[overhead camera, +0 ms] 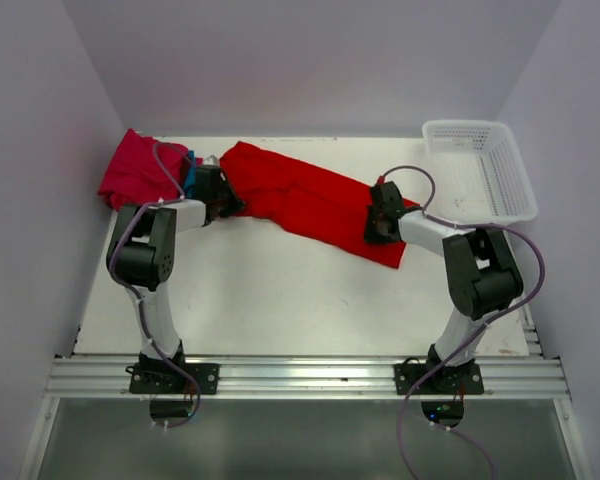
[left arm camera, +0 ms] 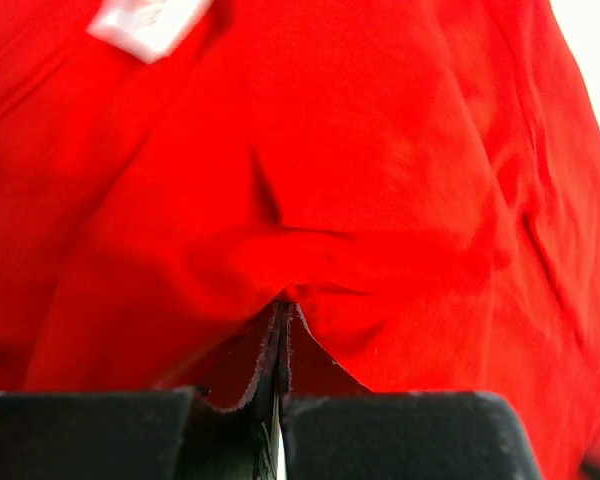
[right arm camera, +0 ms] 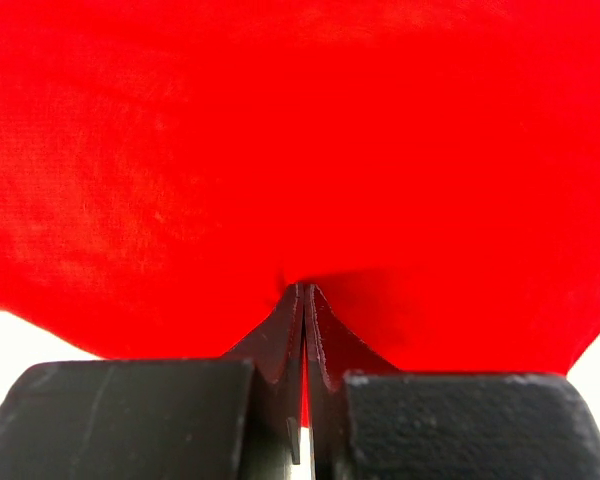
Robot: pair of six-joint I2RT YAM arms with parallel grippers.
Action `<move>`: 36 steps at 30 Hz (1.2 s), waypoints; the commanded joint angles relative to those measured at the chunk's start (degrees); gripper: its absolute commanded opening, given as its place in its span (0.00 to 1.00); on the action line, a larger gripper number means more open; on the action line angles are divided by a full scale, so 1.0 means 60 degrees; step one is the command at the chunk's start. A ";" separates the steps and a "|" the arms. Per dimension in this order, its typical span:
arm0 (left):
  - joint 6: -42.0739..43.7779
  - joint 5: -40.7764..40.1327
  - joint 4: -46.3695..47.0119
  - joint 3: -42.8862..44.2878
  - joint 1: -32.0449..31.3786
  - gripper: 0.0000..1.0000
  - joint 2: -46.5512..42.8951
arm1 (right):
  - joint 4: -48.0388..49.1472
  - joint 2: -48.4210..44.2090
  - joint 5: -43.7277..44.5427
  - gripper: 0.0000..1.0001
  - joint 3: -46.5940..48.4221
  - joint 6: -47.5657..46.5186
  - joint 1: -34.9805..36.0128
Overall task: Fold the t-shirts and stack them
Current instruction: Rotate the tshirt 90 degrees
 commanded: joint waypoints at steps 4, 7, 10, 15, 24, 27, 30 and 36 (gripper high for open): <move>0.0046 -0.0292 -0.1160 0.2153 0.0773 0.00 0.1216 | -0.2544 -0.1017 -0.0154 0.00 -0.0981 -0.0216 0.0742; 0.0119 -0.0234 -0.1658 0.2828 0.1037 0.00 0.1671 | -0.2808 -0.1576 -0.0329 0.00 -0.1405 -0.0158 0.1122; 0.0178 0.0058 -0.1936 0.3589 0.1184 0.00 0.2198 | -0.2838 -0.2235 -0.0753 0.00 -0.1977 0.0135 0.1591; 0.0119 0.0658 -0.2025 0.4237 0.1184 0.00 0.2786 | -0.2794 -0.2837 -0.1004 0.00 -0.2724 0.0866 0.2646; 0.0192 0.1872 -0.1675 0.5160 0.1184 0.00 0.3840 | -0.1960 -0.2589 -0.1647 0.00 -0.3106 0.2127 0.4961; 0.0207 0.2284 -0.1469 0.5540 0.1170 0.00 0.4089 | -0.1608 -0.2077 -0.1765 0.00 -0.2829 0.2362 0.5649; 0.0207 0.3118 -0.1380 0.6140 0.1170 0.00 0.4674 | -0.1300 -0.1506 -0.1897 0.00 -0.2433 0.2523 0.6294; -0.0275 0.4290 -0.0605 0.7313 0.1170 0.00 0.5656 | -0.1051 -0.0334 -0.2000 0.00 -0.1189 0.2655 0.7525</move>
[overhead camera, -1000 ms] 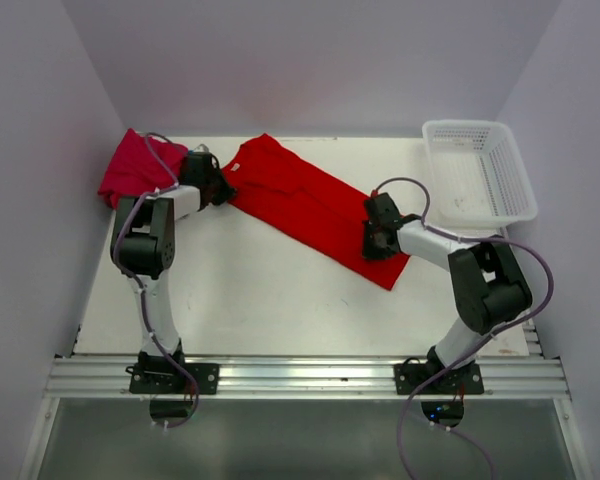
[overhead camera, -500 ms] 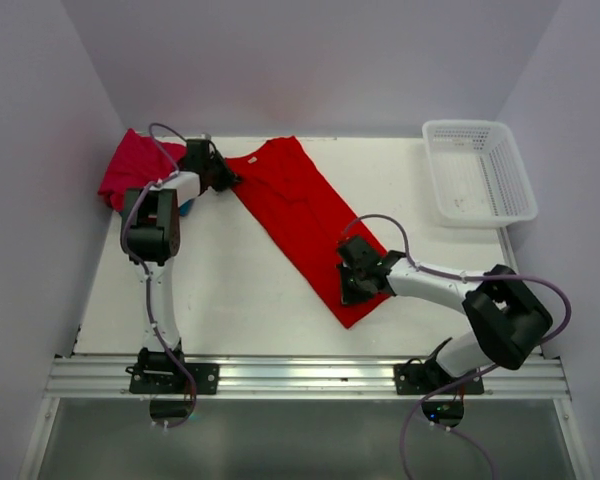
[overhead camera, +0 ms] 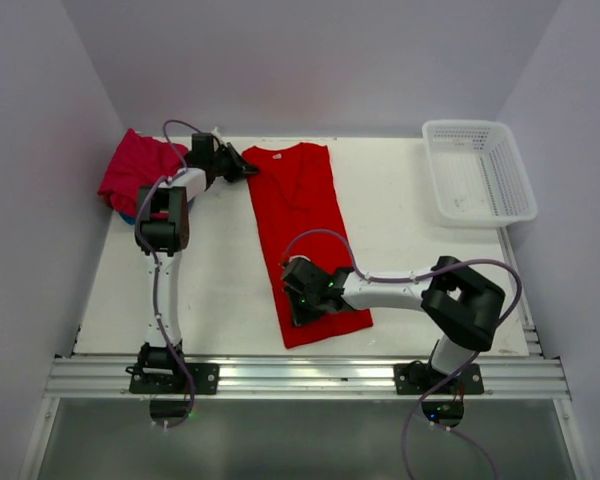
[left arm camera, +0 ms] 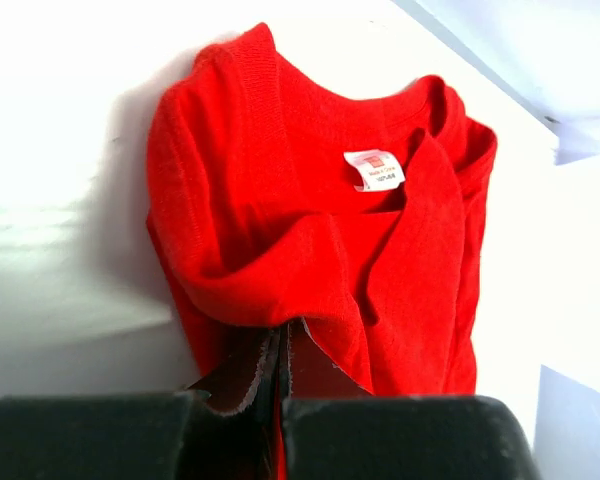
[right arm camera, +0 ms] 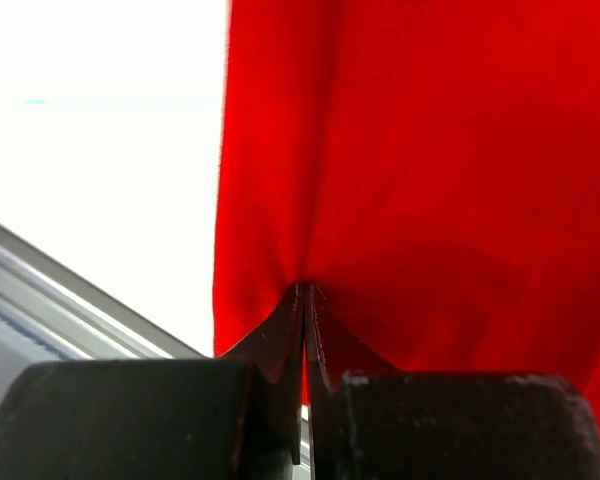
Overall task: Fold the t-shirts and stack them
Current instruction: Rotate the tshirt 90 degrees
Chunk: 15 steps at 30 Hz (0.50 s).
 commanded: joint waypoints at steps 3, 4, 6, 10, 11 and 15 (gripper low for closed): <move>-0.0513 0.0814 0.0945 0.0769 0.0120 0.00 0.1206 | -0.0584 0.1190 -0.0491 0.00 0.0698 0.0284 0.0941; -0.0602 0.0946 0.1019 0.1016 0.0120 0.00 0.1310 | -0.0540 0.1265 -0.0491 0.00 0.0829 0.0284 0.1087; -0.0968 0.1486 0.1429 0.1252 0.0120 0.00 0.1704 | -0.0525 0.1498 -0.0491 0.00 0.1137 0.0284 0.1190; -0.1744 0.2163 0.2161 0.1926 0.0120 0.00 0.2277 | -0.0540 0.1836 -0.0506 0.00 0.1621 0.0284 0.1527; -0.1963 0.2222 0.2482 0.1970 0.0120 0.00 0.2365 | -0.0525 0.1866 -0.0491 0.00 0.1796 0.0269 0.1571; -0.1995 0.2207 0.2587 0.2088 0.0106 0.00 0.2410 | -0.0672 0.1954 -0.0243 0.00 0.2105 0.0196 0.1732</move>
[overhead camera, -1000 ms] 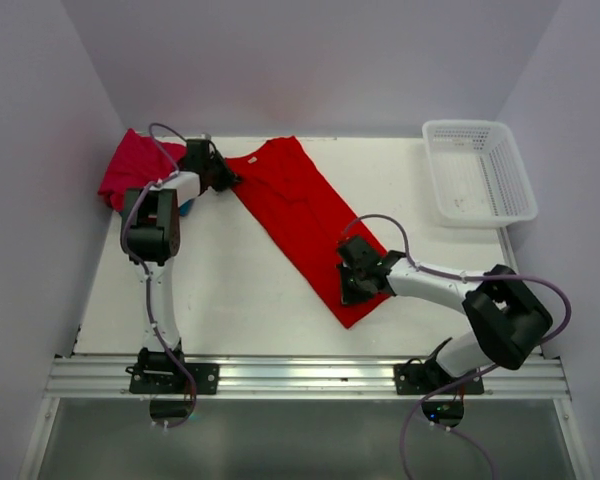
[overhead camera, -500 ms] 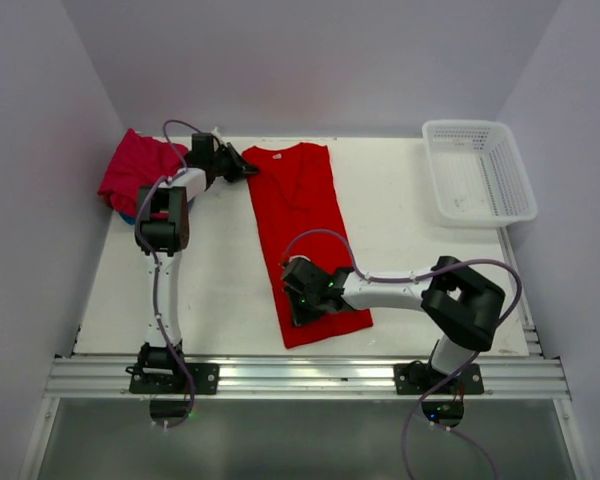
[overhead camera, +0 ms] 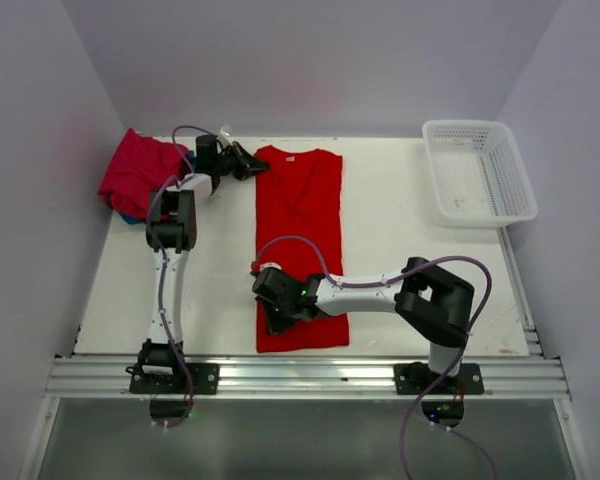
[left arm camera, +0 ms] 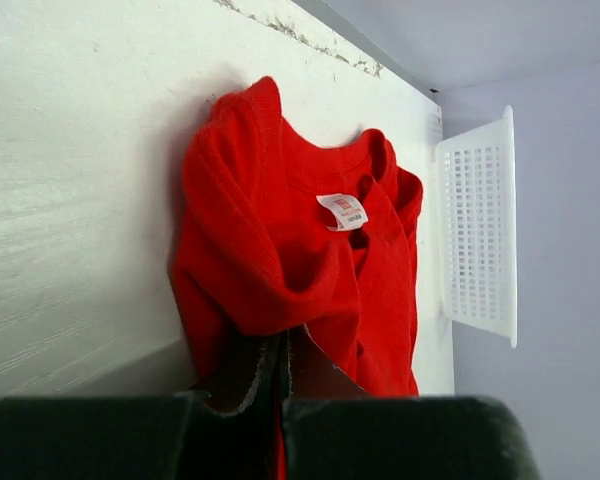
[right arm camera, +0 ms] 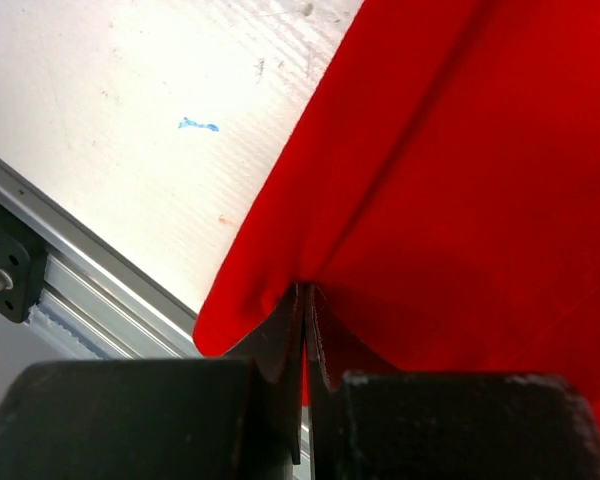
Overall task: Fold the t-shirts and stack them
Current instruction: Rotate the tshirt 90 degrees
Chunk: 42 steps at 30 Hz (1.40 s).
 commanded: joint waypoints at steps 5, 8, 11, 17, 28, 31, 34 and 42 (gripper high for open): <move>-0.0126 -0.0076 0.0646 0.0157 0.0135 0.00 0.0048 | -0.1070 -0.0068 0.0186 0.00 0.0317 -0.0155 0.0418; -0.0344 0.0276 0.1565 -0.0252 0.0208 0.00 -0.0915 | -0.1012 -0.0681 0.0536 0.00 0.0478 -0.0637 0.0418; -0.0287 0.0379 0.2036 -0.0633 0.0281 0.00 -0.1810 | -0.0895 -0.1632 0.0801 0.00 0.0698 -0.1311 0.0418; 0.0895 0.0029 0.1691 -0.1306 0.0369 0.52 -0.5305 | -0.0995 -0.3130 0.1956 0.50 0.1692 -0.3039 0.0403; 0.1999 -0.3723 0.0822 -0.8291 0.0091 0.89 -1.1112 | -0.3444 -0.0573 0.3835 0.82 0.6948 -0.4125 -0.3358; 0.2422 -0.4000 0.0064 -0.9464 -0.0274 0.88 -1.1991 | -0.4039 0.0775 0.3688 0.79 0.9283 -0.4446 -0.4458; 0.2788 -0.4175 -0.0127 -1.0856 -0.0801 0.88 -1.3017 | -0.5573 0.3642 0.3031 0.78 1.3318 -0.4973 -0.5220; 0.3170 -0.4294 -0.0729 -1.2455 -0.1901 0.88 -1.4644 | -0.3840 0.5613 0.0411 0.71 1.2800 -0.4945 -0.6437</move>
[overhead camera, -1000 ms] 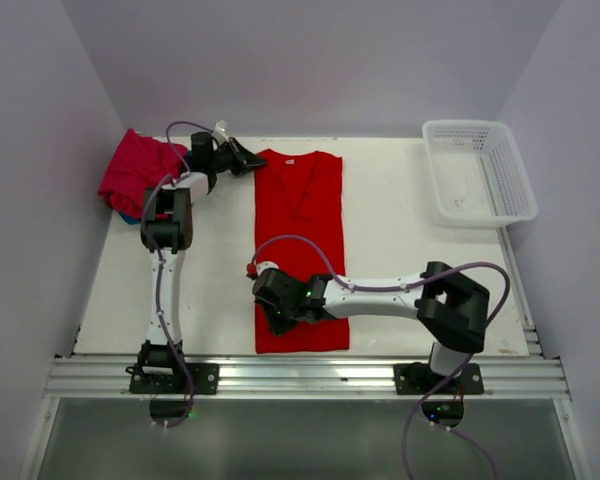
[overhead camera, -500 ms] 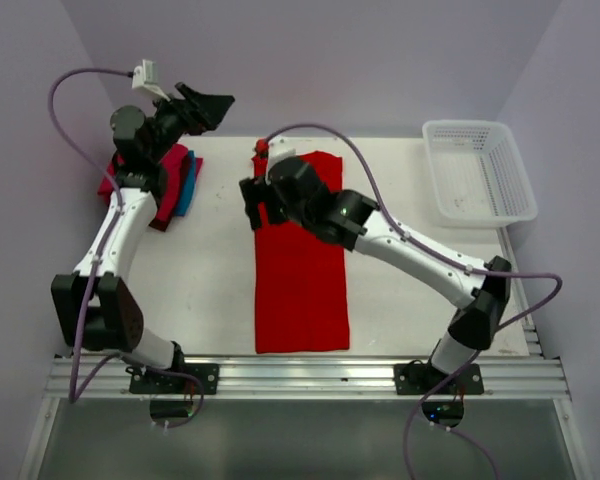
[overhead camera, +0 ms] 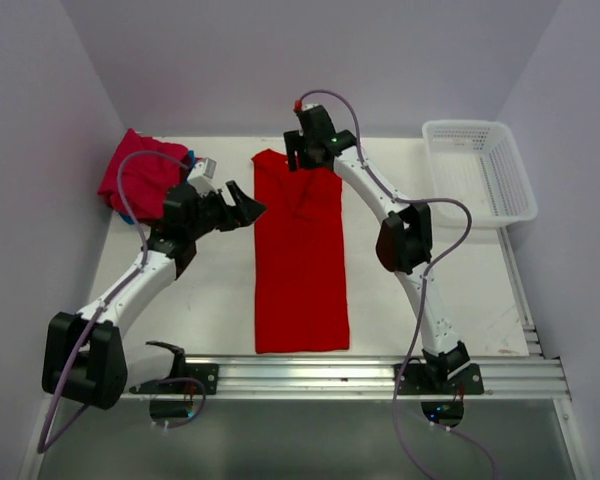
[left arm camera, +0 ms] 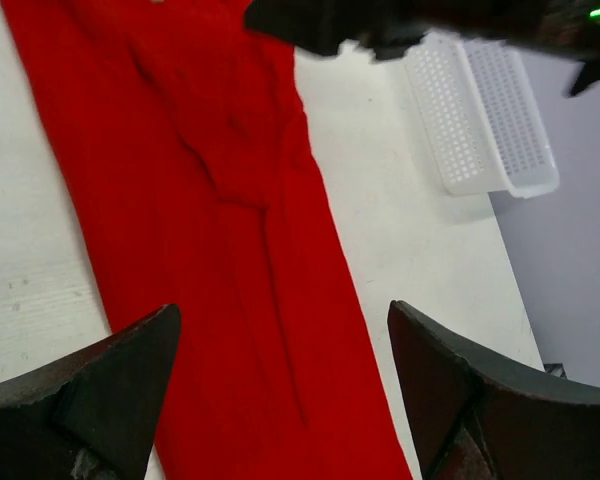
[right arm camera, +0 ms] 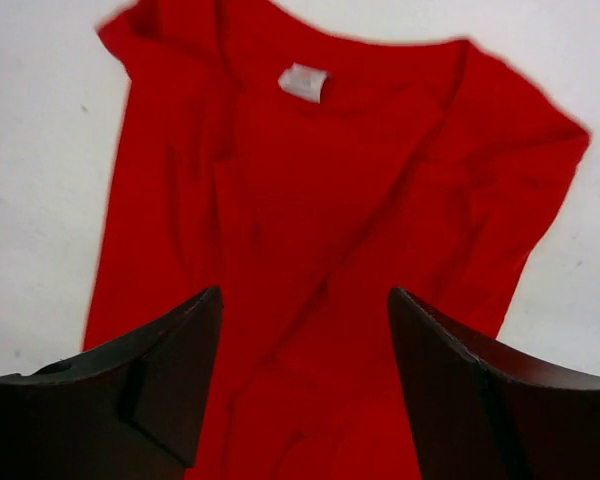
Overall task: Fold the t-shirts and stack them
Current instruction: Rotate the tshirt 90 degrees
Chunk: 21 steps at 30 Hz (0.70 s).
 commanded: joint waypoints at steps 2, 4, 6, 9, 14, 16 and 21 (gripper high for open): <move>0.0639 -0.0221 0.0027 -0.0303 -0.0233 0.88 -0.0959 | 0.0336 0.0015 -0.1888 0.70 -0.0458 -0.0220 -0.0289; 0.0770 -0.0221 -0.0191 -0.0493 -0.0277 0.88 -0.1106 | 0.0233 0.0499 -0.2764 0.70 -0.0136 -0.0410 -0.0304; 0.0801 -0.0134 -0.0062 -0.0728 -0.0321 0.88 -0.1165 | 0.0597 0.0733 -0.3455 0.70 -0.0193 -0.0514 -0.0319; 0.0757 -0.0017 -0.0032 -0.1080 -0.0350 0.87 -0.1195 | 0.0978 0.1027 -0.4335 0.67 0.0054 -0.0514 -0.0319; 0.0742 0.0042 0.0159 -0.1549 -0.0453 0.87 -0.1180 | 0.1608 0.1803 -0.5770 0.60 0.0539 -0.0178 -0.0391; 0.0742 0.0071 0.0173 -0.1622 -0.0468 0.86 -0.1165 | 0.1989 0.1935 -0.5933 0.56 0.0568 -0.0045 -0.0421; 0.0815 0.0130 0.0101 -0.1696 -0.0497 0.86 -0.1224 | 0.2357 0.2375 -0.5774 0.51 0.0685 0.0175 -0.0524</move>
